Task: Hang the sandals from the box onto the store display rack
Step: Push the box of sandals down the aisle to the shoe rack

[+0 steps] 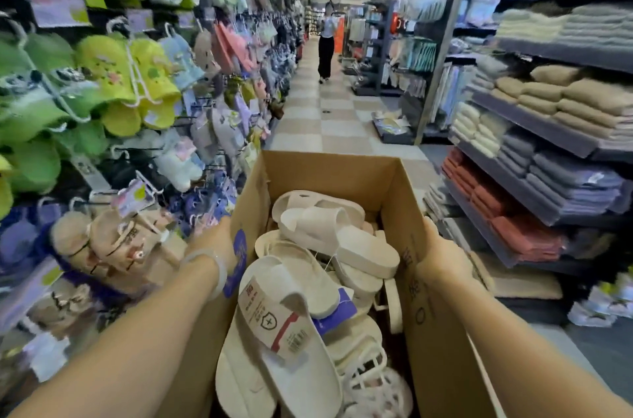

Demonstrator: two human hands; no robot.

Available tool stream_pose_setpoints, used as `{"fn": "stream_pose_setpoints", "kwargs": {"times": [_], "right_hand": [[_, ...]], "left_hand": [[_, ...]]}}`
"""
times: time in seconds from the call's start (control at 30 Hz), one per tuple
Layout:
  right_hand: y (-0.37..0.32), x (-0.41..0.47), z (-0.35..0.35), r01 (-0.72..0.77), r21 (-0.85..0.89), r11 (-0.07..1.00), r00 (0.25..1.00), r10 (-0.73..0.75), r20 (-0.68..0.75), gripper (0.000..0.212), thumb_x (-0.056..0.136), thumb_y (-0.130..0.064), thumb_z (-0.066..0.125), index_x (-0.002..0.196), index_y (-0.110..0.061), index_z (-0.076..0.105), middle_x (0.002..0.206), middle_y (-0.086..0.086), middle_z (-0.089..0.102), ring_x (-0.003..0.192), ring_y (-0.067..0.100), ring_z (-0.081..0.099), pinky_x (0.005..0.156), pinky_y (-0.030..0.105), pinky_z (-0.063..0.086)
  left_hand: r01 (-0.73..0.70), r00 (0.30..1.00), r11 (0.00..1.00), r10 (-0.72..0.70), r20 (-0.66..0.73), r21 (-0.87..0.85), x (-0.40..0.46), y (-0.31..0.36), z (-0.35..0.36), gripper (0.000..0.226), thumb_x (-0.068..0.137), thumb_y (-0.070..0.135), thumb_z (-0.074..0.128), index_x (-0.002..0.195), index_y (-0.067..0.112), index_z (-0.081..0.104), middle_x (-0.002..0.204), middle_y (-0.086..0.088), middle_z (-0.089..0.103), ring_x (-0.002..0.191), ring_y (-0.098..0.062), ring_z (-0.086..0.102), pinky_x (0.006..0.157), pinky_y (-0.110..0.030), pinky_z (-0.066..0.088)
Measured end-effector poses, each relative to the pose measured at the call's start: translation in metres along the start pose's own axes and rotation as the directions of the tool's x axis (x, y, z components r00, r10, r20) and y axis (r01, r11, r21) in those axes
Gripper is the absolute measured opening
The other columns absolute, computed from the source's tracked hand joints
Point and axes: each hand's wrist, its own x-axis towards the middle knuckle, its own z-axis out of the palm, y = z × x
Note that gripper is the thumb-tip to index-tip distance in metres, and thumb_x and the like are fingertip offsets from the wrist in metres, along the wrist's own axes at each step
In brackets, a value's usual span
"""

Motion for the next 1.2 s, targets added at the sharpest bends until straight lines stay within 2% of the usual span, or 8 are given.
{"fn": "stream_pose_setpoints", "kwargs": {"times": [0.33,0.4,0.47,0.57,0.77,0.93,1.03,1.2], "right_hand": [[-0.046,0.302,0.030,0.057,0.077,0.995,0.998,-0.058,0.021,0.082,0.085,-0.010,0.051,0.149,-0.030,0.004,0.127,0.013,0.056,0.109,0.032,0.059,0.081,0.034,0.049],[-0.055,0.368,0.041,0.087,0.136,0.987,0.996,-0.091,0.021,0.081,0.084,-0.012,0.054,0.149,-0.030,0.010,0.130,0.014,0.054,0.110,0.033,0.057,0.087,0.038,0.050],[-0.067,0.433,0.047,0.068,0.205,0.976,0.996,-0.078,0.036,0.068,0.088,-0.025,0.051,0.146,-0.034,0.016,0.128,0.014,0.056,0.108,0.033,0.057,0.090,0.040,0.048],[-0.087,0.519,0.050,0.047,0.189,0.981,0.996,-0.060,0.061,0.049,0.093,-0.037,0.038,0.141,-0.035,0.029,0.120,0.012,0.060,0.097,0.030,0.058,0.082,0.034,0.044],[-0.127,0.681,0.067,0.175,0.094,0.980,0.983,-0.180,0.044,0.088,0.078,-0.005,0.049,0.146,-0.036,0.003,0.123,0.015,0.059,0.105,0.036,0.059,0.074,0.036,0.048],[-0.155,0.817,0.087,0.127,0.079,0.989,0.991,-0.129,0.030,0.077,0.078,-0.011,0.053,0.142,-0.027,0.013,0.117,0.013,0.060,0.100,0.036,0.060,0.071,0.035,0.048],[-0.169,0.900,0.087,0.089,0.041,0.995,0.996,-0.090,0.018,0.078,0.080,-0.009,0.053,0.144,-0.020,0.012,0.115,0.016,0.062,0.100,0.037,0.060,0.070,0.037,0.049],[-0.183,1.036,0.091,0.057,0.006,0.998,0.998,-0.058,0.034,0.075,0.080,-0.008,0.054,0.144,-0.016,0.014,0.112,0.014,0.061,0.099,0.033,0.060,0.072,0.038,0.052]], "left_hand": [[-0.020,1.000,0.998,0.019,0.021,0.055,0.263,0.100,-0.003,0.068,0.086,0.013,0.055,0.143,0.019,0.019,0.115,-0.018,0.059,0.080,-0.030,0.059,0.053,-0.030,0.039],[0.010,1.000,1.000,-0.010,0.010,0.009,0.315,0.116,0.005,0.070,0.088,0.015,0.055,0.145,0.020,0.015,0.097,-0.014,0.061,0.066,-0.025,0.054,0.045,-0.028,0.034],[0.030,1.000,0.999,-0.030,0.001,-0.021,0.367,0.131,0.010,0.069,0.088,0.016,0.055,0.144,0.021,0.016,0.080,-0.009,0.057,0.060,-0.023,0.051,0.044,-0.029,0.033],[0.057,0.998,0.998,-0.057,0.013,-0.035,0.442,0.154,0.012,0.080,0.089,0.017,0.058,0.149,0.021,0.004,0.098,-0.014,0.064,0.059,-0.018,0.048,0.045,-0.028,0.035],[0.137,0.991,0.990,-0.137,0.002,-0.037,0.609,0.193,0.023,0.093,0.087,0.020,0.062,0.149,0.015,-0.007,0.077,-0.006,0.058,0.056,-0.015,0.050,0.045,-0.027,0.038],[0.166,0.986,0.984,-0.168,-0.022,-0.067,0.759,0.230,0.031,0.024,0.082,0.022,0.062,0.101,0.009,0.055,0.086,-0.009,0.061,0.080,-0.028,0.063,0.055,-0.029,0.042],[0.175,0.984,0.977,-0.176,-0.004,-0.119,0.840,0.258,0.027,0.010,0.078,0.019,0.062,0.082,0.010,0.057,0.065,-0.007,0.055,0.058,-0.024,0.055,0.045,-0.025,0.034],[0.165,0.986,0.982,-0.164,0.018,-0.090,0.965,0.318,0.025,0.012,0.078,0.017,0.059,0.073,0.010,0.051,0.072,-0.007,0.055,0.067,-0.027,0.056,0.051,-0.027,0.036]]}}
